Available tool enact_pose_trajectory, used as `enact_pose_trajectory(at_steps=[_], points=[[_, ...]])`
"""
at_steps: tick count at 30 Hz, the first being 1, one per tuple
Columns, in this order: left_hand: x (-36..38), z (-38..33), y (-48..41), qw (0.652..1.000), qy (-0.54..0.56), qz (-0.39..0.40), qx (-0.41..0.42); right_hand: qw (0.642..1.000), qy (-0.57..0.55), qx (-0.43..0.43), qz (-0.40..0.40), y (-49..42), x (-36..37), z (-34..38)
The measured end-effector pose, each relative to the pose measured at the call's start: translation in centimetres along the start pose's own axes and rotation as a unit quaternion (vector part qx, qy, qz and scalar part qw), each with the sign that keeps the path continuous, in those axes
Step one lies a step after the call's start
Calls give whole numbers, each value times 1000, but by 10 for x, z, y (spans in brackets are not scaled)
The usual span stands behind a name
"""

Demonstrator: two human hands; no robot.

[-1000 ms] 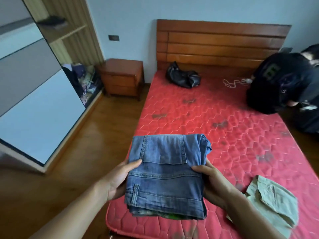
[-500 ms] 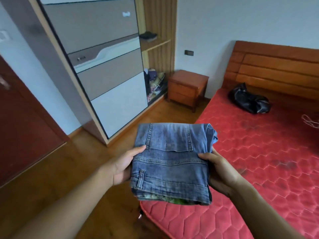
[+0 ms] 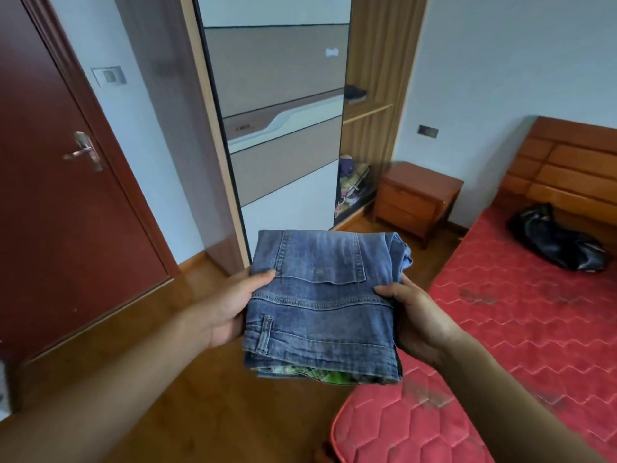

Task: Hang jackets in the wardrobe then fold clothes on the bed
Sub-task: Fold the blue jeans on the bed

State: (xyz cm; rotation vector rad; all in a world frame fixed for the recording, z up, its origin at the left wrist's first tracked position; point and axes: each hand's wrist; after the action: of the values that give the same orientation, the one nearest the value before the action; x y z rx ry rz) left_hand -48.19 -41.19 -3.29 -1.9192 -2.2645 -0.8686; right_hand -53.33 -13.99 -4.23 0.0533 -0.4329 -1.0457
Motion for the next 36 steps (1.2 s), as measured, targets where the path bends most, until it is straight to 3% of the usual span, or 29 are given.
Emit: enact_pose_trajectory(at_steps=[8, 17, 26, 36], points=[[-96, -73, -69, 1000, 5, 1, -25, 1000, -3, 15, -27, -109, 77, -2], [-116, -123, -166, 999, -9, 23, -34, 999, 3, 13, -47, -201, 72, 19], [-72, -163, -324, 997, -30, 22, -61, 997, -2, 6, -76, -328, -9, 67], [62, -213, -531, 994, -22, 82, -65, 988, -4, -13, -153, -463, -164, 178]])
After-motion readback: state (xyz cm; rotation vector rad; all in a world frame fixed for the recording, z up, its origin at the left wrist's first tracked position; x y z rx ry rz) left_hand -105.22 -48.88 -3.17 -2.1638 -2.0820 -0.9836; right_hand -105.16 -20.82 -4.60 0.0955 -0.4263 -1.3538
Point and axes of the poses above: each hand's wrist, its own y-axis away from the middle knuckle, its own x-axis out of the palm, z = x × y, and after that the axes turned 15 degrees about y, right-handed
